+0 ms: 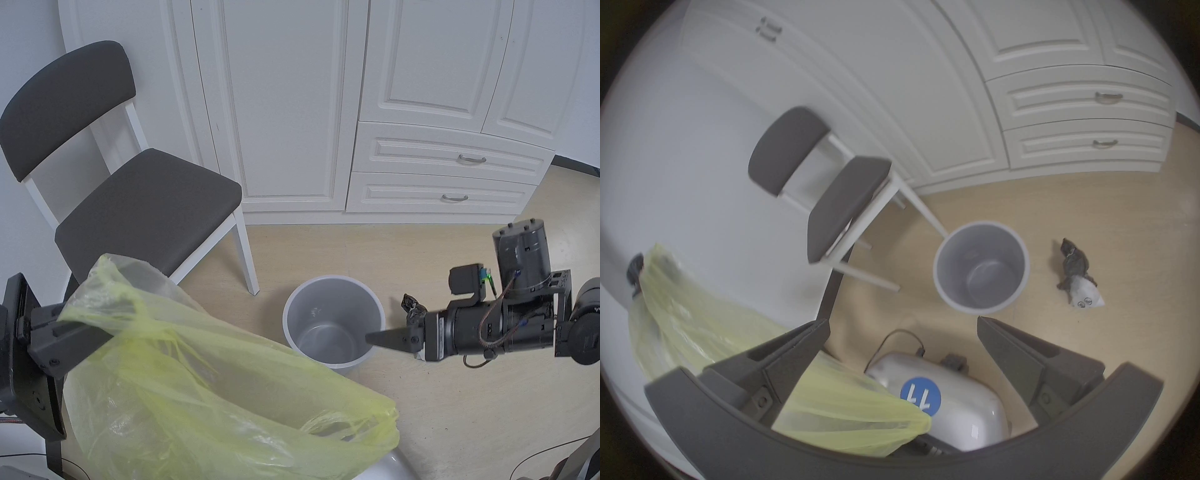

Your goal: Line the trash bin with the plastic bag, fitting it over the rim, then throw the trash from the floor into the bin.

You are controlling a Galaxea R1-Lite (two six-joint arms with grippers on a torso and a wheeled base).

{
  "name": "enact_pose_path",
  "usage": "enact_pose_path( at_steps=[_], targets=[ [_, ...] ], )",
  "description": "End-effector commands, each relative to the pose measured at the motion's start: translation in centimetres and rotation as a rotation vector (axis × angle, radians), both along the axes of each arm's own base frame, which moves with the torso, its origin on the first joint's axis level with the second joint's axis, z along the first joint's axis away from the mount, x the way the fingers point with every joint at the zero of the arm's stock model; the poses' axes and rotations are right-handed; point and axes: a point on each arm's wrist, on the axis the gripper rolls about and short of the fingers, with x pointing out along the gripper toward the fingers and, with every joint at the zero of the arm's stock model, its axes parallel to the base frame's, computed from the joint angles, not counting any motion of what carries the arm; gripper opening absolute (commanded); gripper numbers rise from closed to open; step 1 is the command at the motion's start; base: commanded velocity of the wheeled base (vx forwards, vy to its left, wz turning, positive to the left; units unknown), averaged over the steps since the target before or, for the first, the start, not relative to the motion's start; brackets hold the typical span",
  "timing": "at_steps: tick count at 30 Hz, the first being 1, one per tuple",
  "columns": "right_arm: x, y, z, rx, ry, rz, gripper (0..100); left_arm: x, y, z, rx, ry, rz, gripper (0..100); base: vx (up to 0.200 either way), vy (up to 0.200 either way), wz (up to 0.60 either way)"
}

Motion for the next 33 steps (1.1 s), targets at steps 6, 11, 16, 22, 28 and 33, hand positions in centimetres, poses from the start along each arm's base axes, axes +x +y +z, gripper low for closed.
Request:
enact_pose_path(
  at_steps=[6,11,16,22,28,33],
  targets=[
    [-6.1,1.4,-0.8,-0.050,-0.031,0.241,100,0.2,0.1,0.3,-0.012,-0.011,0.026,0,0.000,0.000,0.00],
    [-8.1,1.0,-0.5,-0.069,-0.062,0.314,100,0.4,0.0,0.4,-0.012,-0.009,0.057,0,0.000,0.000,0.00],
    [-9.4,0.5,-0.3,-0.102,-0.090,0.375,100,1.0,-0.2,0.7,-0.016,-0.009,0.086,0,0.000,0.000,0.00],
    [-9.9,0.9,-0.8,-0.117,-0.078,0.402,100,0.8,0.0,1.6,-0.115,-0.020,0.081,0,0.000,0.000,0.00],
    [-9.4,1.4,-1.4,-0.132,-0.063,0.395,100,0.3,0.3,1.8,-0.144,-0.033,0.061,0,0.000,0.000,0.00],
    [-8.0,2.5,-2.0,-0.118,-0.060,0.320,100,-0.1,0.4,1.7,-0.148,-0.039,0.044,0,0.000,0.000,0.00]
  ],
)
